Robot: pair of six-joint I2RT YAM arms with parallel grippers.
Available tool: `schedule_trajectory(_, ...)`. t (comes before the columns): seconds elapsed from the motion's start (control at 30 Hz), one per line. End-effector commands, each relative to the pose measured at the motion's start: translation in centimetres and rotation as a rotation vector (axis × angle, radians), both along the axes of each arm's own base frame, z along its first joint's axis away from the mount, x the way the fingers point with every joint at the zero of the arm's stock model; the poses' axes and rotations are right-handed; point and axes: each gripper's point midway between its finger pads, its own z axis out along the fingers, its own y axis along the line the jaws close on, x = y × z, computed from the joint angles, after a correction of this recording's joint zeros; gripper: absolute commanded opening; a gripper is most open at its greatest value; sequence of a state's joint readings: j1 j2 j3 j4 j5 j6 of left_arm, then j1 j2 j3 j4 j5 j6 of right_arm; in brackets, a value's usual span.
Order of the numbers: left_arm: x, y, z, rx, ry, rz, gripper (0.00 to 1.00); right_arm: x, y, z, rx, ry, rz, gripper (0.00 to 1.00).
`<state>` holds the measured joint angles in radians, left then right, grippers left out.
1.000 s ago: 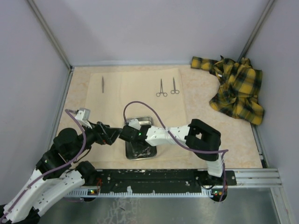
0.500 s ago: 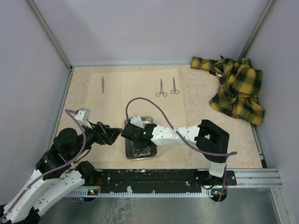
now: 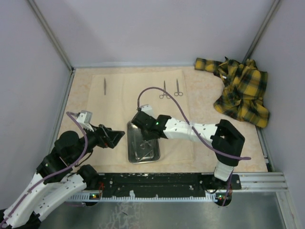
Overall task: Open and lay out the surgical kit
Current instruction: Pick up the medical item from the container, then place the medical item in the surgical kit.
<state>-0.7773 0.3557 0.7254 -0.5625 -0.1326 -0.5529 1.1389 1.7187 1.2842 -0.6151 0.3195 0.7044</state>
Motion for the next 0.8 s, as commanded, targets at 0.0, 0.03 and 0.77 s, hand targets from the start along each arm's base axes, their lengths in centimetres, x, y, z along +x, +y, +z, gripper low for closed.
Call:
schedule_trajectory(0.0, -0.3, 0.5, 1.8, -0.023, -0.04, 0.006, 0.99, 4.3, -0.3, 5.1, 0.105, -0.071, -0.035, 0.0)
schedule_trajectory(0.03, -0.3, 0.5, 1.9, -0.023, -0.041, 0.006, 0.99, 5.3, -0.6, 5.6, 0.108, -0.08, -0.037, 0.0)
schedule_trajectory(0.77, -0.5, 0.1, 2.1, -0.035, -0.03, -0.015, 0.99, 28.1, 0.1, 4.3, 0.106, -0.18, -0.085, 0.0)
